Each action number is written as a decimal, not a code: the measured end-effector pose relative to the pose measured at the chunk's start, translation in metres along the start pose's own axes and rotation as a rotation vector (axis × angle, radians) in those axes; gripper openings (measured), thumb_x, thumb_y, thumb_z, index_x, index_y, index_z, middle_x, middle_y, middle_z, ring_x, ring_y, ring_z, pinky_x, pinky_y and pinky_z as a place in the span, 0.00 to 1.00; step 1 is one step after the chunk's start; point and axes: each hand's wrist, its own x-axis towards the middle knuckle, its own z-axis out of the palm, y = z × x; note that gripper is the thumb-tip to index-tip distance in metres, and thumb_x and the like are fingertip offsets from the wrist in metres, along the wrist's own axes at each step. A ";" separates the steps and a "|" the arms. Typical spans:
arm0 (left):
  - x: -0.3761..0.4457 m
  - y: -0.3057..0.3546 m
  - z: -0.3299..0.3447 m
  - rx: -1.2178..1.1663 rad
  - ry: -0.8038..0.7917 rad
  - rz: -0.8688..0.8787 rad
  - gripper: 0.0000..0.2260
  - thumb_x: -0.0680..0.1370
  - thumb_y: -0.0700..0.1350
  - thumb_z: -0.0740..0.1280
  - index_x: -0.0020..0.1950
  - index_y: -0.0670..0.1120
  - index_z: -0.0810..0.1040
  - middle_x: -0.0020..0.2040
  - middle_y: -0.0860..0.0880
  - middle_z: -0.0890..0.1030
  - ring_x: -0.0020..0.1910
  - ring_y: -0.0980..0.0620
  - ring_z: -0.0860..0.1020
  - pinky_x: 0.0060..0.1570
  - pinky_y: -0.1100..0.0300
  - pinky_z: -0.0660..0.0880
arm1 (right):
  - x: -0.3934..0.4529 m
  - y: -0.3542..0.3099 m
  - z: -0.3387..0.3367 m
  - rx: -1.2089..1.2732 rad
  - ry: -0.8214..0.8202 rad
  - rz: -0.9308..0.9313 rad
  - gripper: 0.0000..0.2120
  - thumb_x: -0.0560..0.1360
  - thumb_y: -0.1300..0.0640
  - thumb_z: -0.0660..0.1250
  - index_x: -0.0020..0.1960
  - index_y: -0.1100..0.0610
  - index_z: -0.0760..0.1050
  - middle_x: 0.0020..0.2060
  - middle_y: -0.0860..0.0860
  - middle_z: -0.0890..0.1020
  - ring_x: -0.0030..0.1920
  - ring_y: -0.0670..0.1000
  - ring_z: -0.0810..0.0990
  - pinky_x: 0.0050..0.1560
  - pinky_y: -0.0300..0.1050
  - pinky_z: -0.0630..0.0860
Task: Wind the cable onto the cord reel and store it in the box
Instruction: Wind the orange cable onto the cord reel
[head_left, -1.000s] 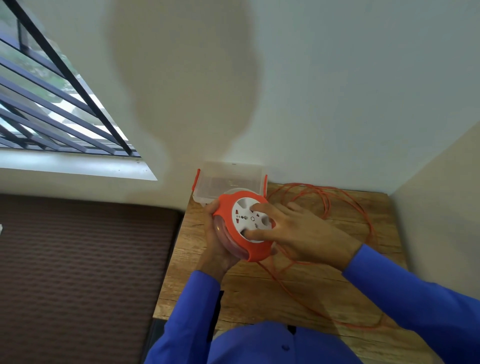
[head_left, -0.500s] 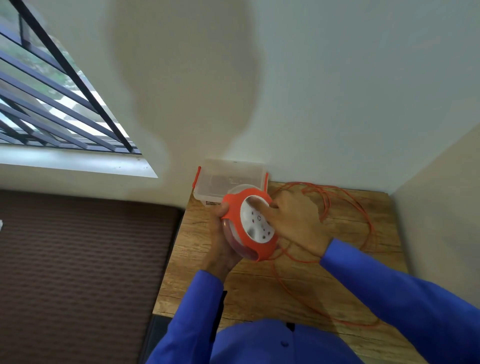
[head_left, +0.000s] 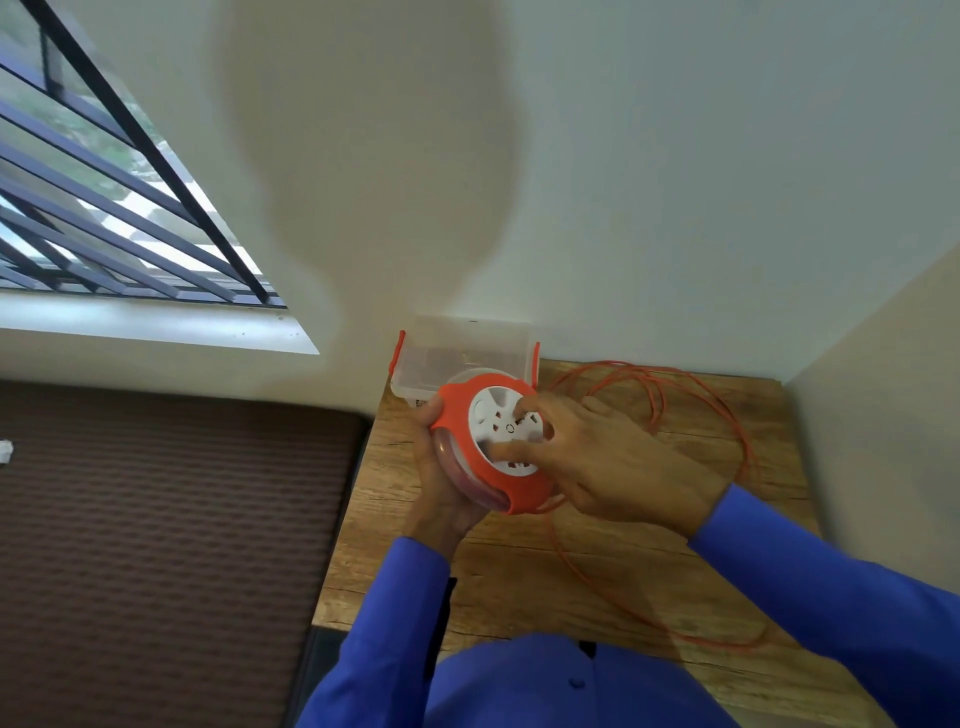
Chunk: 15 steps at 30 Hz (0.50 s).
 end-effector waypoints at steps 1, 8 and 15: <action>0.001 -0.001 -0.002 -0.007 -0.010 -0.010 0.36 0.75 0.72 0.67 0.68 0.45 0.86 0.61 0.38 0.87 0.59 0.38 0.87 0.53 0.42 0.85 | 0.000 0.002 0.000 -0.057 -0.007 -0.012 0.31 0.79 0.47 0.71 0.79 0.36 0.64 0.76 0.58 0.72 0.65 0.59 0.81 0.57 0.54 0.81; -0.002 -0.007 0.004 -0.023 -0.084 -0.101 0.38 0.75 0.72 0.68 0.72 0.44 0.82 0.66 0.35 0.83 0.64 0.33 0.81 0.62 0.34 0.78 | 0.014 0.011 -0.006 0.020 0.030 0.009 0.27 0.76 0.39 0.68 0.75 0.39 0.74 0.54 0.50 0.88 0.49 0.52 0.86 0.51 0.50 0.78; -0.003 -0.008 0.005 0.044 -0.083 -0.004 0.30 0.76 0.69 0.68 0.69 0.49 0.86 0.62 0.44 0.88 0.60 0.44 0.87 0.54 0.47 0.85 | 0.038 -0.008 0.003 0.228 0.122 0.631 0.36 0.75 0.23 0.53 0.35 0.52 0.81 0.26 0.47 0.80 0.25 0.46 0.76 0.26 0.39 0.70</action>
